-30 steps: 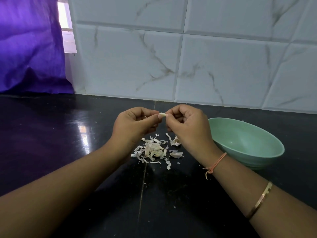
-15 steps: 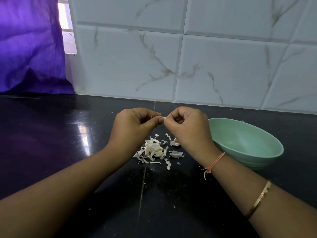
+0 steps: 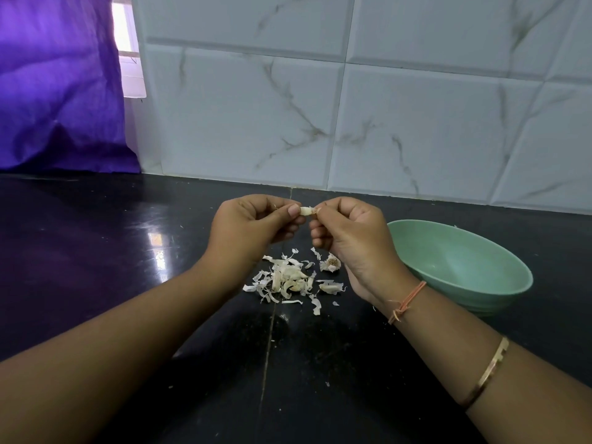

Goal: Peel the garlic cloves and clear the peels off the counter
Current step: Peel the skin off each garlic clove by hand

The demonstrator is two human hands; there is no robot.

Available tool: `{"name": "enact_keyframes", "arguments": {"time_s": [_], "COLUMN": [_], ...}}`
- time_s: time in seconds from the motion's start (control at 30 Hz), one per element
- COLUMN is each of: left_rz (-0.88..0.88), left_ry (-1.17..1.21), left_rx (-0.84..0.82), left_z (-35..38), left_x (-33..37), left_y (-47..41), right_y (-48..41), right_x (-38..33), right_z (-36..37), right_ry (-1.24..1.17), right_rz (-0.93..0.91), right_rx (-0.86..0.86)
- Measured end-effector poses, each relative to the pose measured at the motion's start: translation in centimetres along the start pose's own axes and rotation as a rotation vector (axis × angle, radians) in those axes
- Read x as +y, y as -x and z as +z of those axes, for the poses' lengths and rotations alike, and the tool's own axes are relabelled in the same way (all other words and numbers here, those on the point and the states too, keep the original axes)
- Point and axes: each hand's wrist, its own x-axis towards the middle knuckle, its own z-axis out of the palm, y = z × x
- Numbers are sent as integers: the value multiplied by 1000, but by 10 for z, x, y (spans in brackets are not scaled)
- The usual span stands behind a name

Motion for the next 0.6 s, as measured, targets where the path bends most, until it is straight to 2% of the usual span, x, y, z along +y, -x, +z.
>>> {"name": "enact_keyframes", "arguments": {"time_s": [0.2, 0.37, 0.5, 0.6], "left_rz": [-201, -259, -223, -186], "left_ry": [281, 334, 279, 246], "left_rx": [-19, 3, 19, 32], "left_z": [0, -1, -1, -2], "left_x": [2, 1, -1, -2], "left_y": [-2, -4, -4, -3], "right_y": [-3, -1, 2, 1], "right_x": [5, 7, 5, 3], "right_z": [-2, -2, -1, -1], "right_ry": [-18, 69, 213, 171], "right_rz": [88, 144, 20, -51], "right_rx": [45, 1, 4, 21]}}
